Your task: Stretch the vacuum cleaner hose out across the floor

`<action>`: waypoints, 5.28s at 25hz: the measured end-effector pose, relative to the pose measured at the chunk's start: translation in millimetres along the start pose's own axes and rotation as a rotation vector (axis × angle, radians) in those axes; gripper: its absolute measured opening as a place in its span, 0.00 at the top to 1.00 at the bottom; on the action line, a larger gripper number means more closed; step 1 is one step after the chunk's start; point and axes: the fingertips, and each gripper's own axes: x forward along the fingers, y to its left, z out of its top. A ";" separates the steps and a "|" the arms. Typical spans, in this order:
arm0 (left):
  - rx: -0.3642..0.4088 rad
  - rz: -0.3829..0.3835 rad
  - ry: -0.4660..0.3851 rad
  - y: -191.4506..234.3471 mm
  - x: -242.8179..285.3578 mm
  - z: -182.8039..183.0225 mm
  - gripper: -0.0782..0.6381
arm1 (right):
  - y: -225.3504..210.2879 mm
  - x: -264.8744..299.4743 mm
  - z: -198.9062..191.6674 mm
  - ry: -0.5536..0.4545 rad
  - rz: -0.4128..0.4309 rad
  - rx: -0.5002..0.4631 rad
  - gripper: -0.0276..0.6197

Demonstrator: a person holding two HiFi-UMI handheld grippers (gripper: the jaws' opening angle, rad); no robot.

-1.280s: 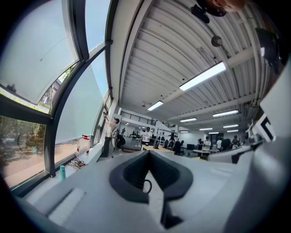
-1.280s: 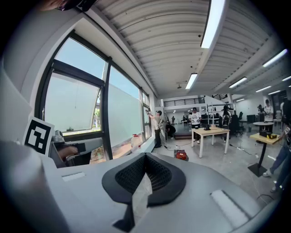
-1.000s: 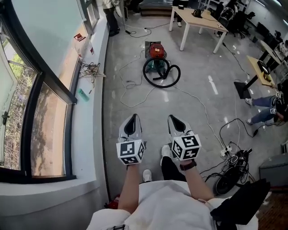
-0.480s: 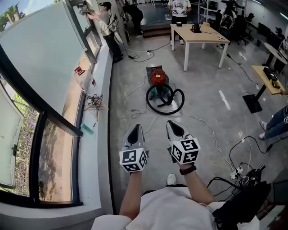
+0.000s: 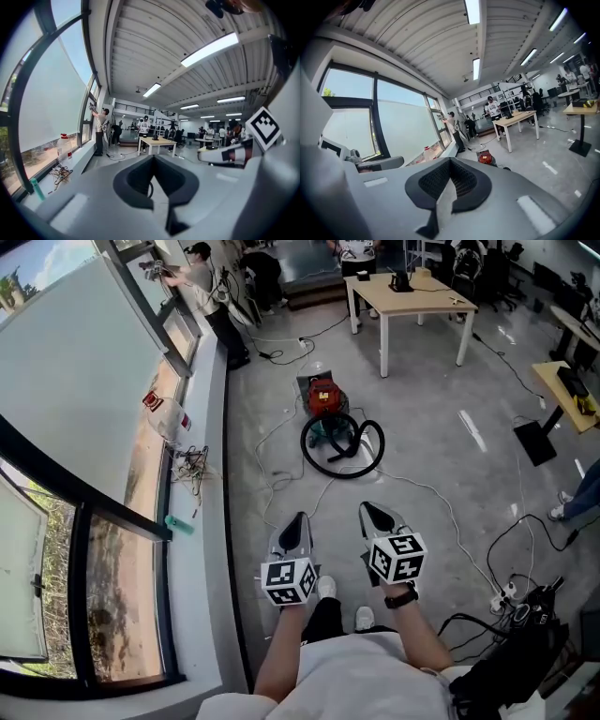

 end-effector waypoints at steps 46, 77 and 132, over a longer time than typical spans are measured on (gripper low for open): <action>-0.022 -0.092 0.092 87.7 629.4 62.6 0.89 | -322.2 481.7 196.2 -0.057 -0.006 -0.042 0.96; -0.120 -0.221 0.764 180.5 869.3 -320.4 0.89 | -528.8 744.7 -204.5 0.596 -0.151 0.177 0.96; -0.594 -0.222 0.694 191.9 887.2 -387.8 0.89 | -585.2 803.1 -209.8 0.777 0.086 -0.485 0.66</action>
